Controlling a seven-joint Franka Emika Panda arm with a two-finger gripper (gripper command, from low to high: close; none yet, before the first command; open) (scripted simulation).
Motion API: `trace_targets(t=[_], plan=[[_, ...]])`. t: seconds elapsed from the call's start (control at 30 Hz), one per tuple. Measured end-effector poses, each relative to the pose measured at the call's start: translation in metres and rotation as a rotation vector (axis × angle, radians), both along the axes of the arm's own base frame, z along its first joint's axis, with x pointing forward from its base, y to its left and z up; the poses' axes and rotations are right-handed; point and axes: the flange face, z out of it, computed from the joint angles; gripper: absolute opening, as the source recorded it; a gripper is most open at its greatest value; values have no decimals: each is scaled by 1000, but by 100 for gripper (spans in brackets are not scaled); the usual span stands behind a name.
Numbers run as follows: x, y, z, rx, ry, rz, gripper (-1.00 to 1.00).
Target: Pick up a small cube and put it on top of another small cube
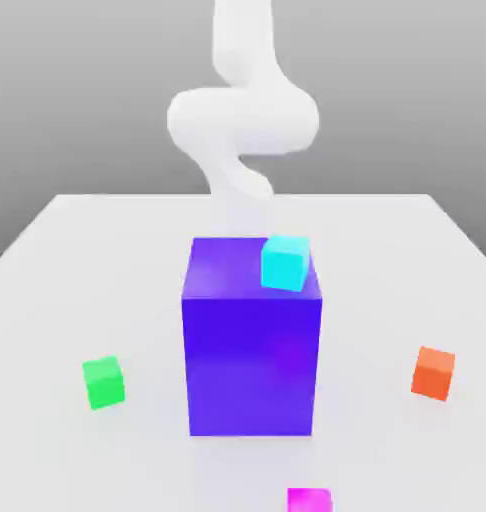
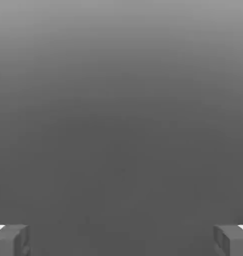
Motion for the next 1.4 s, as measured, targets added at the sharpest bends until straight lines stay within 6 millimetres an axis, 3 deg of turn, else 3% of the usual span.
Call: trace_targets(t=[0.3,0.6,0.8,1.03,1.17,1.2,1.4], plan=[[93,19,-120,-209,196,359,0],[146,43,-260,-377,368,743,0],[157,59,-361,-468,470,1016,0],[147,69,-478,-546,577,1338,0],[145,70,-537,-553,588,1378,0],[144,70,-549,-552,588,1379,-100],[144,70,-555,-551,590,1381,-100]])
